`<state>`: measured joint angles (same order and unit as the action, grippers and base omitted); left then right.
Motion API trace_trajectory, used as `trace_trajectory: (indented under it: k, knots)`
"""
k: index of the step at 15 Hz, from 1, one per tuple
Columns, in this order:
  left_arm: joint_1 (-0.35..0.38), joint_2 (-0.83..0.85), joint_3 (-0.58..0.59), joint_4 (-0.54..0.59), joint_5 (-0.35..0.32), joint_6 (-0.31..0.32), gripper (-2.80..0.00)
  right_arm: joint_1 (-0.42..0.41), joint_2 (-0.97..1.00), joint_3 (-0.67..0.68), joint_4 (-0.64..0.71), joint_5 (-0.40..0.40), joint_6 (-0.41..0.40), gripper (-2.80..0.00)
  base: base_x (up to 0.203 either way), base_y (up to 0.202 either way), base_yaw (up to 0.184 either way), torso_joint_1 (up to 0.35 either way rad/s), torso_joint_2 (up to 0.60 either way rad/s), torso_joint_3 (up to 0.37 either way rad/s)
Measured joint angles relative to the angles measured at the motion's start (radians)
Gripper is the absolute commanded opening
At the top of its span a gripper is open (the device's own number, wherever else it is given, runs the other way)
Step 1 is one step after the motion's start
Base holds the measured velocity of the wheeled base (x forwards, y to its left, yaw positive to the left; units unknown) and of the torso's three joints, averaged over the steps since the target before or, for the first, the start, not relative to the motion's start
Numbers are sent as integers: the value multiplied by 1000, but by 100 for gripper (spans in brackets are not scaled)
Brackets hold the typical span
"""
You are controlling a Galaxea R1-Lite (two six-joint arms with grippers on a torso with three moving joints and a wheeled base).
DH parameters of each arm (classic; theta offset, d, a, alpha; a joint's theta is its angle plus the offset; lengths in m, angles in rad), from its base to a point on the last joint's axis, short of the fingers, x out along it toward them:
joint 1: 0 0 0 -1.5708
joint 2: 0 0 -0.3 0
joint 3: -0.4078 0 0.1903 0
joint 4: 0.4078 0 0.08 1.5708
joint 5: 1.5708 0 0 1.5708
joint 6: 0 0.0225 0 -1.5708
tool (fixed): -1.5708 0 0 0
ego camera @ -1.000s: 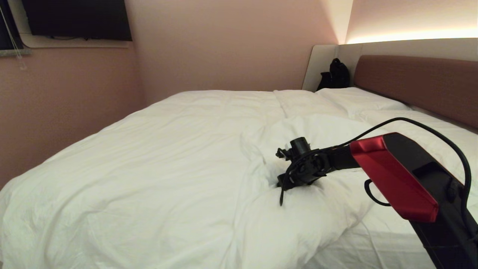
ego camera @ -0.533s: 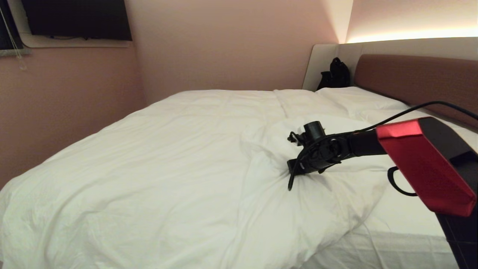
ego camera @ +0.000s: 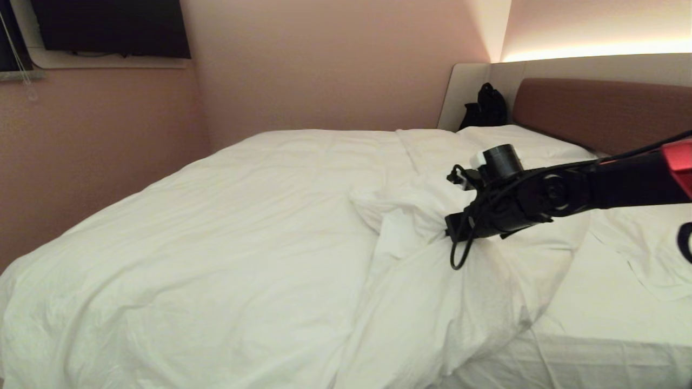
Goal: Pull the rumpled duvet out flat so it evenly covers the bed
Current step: Flatten the corners of the folded blanket
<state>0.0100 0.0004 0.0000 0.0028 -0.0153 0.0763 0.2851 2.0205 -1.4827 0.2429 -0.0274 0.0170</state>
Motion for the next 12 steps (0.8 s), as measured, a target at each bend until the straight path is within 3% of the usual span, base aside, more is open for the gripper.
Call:
trace_trajectory:
  k: [7, 12]
  knots:
    - [1, 0, 0, 0, 0, 0, -280, -22, -513, 517, 0, -89, -2, -280, 0, 0, 0, 0, 0, 0]
    - [1, 0, 0, 0, 0, 0, -280, -129, -782, 820, -9, -138, -3, -280, 0, 0, 0, 0, 0, 0]
